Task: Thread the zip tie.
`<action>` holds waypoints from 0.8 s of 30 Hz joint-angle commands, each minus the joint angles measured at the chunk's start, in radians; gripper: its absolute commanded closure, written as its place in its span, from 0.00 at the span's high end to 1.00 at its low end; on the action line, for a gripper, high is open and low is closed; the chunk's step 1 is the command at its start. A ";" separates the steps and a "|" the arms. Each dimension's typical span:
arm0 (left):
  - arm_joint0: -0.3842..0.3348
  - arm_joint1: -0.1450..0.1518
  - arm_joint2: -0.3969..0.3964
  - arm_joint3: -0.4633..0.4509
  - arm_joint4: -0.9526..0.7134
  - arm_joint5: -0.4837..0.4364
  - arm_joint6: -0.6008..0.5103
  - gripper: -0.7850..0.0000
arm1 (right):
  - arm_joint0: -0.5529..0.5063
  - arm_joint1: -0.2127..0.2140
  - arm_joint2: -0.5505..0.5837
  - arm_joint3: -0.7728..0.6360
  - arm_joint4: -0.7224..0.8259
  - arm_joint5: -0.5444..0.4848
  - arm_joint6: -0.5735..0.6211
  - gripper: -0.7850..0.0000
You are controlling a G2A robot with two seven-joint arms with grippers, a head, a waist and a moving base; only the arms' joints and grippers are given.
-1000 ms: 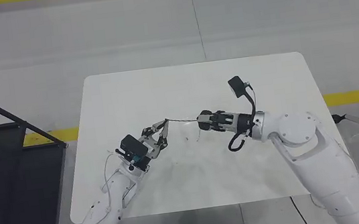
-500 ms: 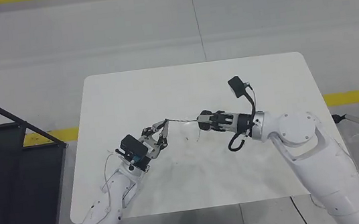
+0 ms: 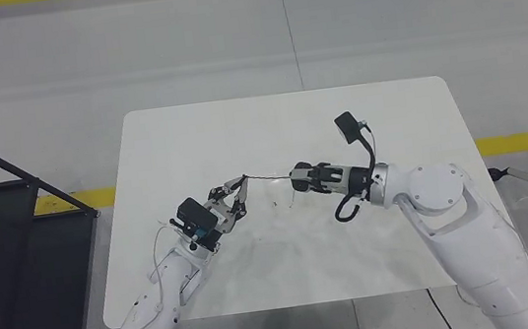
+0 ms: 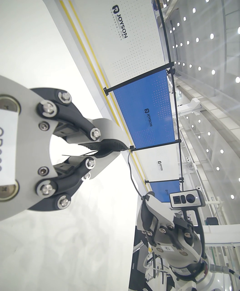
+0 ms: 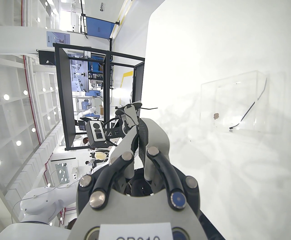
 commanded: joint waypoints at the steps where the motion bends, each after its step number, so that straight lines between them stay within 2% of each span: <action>1: 0.000 0.000 0.000 0.000 0.000 0.000 0.000 0.00 | 0.000 0.000 0.000 0.001 0.003 0.000 -0.002 0.00; 24: 0.000 0.000 0.000 0.000 0.000 0.000 0.000 0.00 | 0.010 -0.002 -0.008 0.005 0.010 0.003 -0.005 0.00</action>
